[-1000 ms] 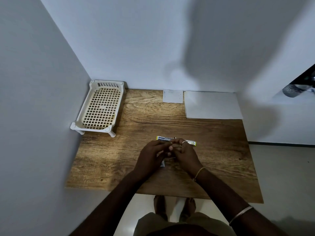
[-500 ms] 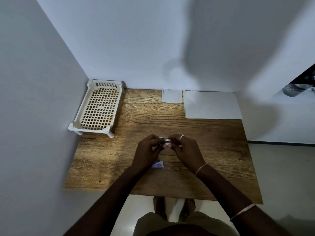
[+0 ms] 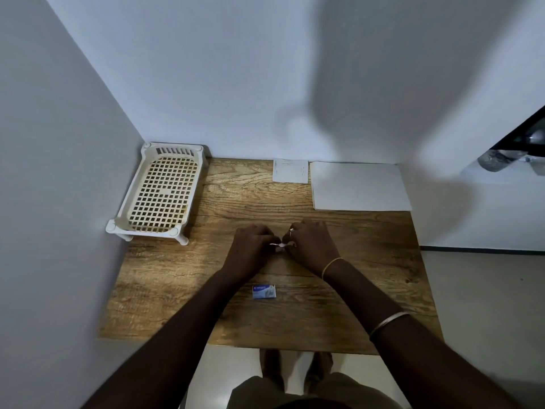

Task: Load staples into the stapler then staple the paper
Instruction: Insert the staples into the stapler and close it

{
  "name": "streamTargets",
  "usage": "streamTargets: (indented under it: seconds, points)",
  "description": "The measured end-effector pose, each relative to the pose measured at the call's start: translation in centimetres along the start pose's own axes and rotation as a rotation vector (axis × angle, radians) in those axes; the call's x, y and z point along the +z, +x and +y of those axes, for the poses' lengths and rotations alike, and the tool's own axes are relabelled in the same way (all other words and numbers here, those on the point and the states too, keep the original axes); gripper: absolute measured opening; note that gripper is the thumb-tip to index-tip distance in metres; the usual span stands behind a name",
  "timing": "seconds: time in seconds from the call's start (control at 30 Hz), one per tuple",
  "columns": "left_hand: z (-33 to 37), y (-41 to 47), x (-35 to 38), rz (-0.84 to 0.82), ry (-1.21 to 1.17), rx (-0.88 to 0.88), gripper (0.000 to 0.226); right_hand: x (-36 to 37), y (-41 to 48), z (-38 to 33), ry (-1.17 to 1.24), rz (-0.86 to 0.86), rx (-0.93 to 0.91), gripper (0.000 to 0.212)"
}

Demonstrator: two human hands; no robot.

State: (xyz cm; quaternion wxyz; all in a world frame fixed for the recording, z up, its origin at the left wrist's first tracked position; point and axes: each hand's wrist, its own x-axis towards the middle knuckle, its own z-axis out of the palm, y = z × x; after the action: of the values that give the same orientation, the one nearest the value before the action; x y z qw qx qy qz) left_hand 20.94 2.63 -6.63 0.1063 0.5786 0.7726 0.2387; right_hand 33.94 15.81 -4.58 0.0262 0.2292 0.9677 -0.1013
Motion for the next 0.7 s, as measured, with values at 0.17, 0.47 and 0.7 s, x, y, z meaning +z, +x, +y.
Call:
streamTargets:
  seconds: [0.17, 0.47, 0.7]
  points:
    - [-0.4, 0.2, 1.0, -0.065, 0.094, -0.044, 0.020, 1.2, 0.0, 0.0, 0.010, -0.033, 0.042, 0.025]
    - [-0.7, 0.9, 1.4, -0.065, 0.079, -0.042, 0.018, 1.8, 0.6, 0.1, 0.107, -0.039, 0.051, 0.027]
    - [-1.2, 0.6, 1.7, -0.065, 0.044, -0.003, 0.019, 2.4, 0.4, 0.2, 0.144, 0.028, 0.064, 0.025]
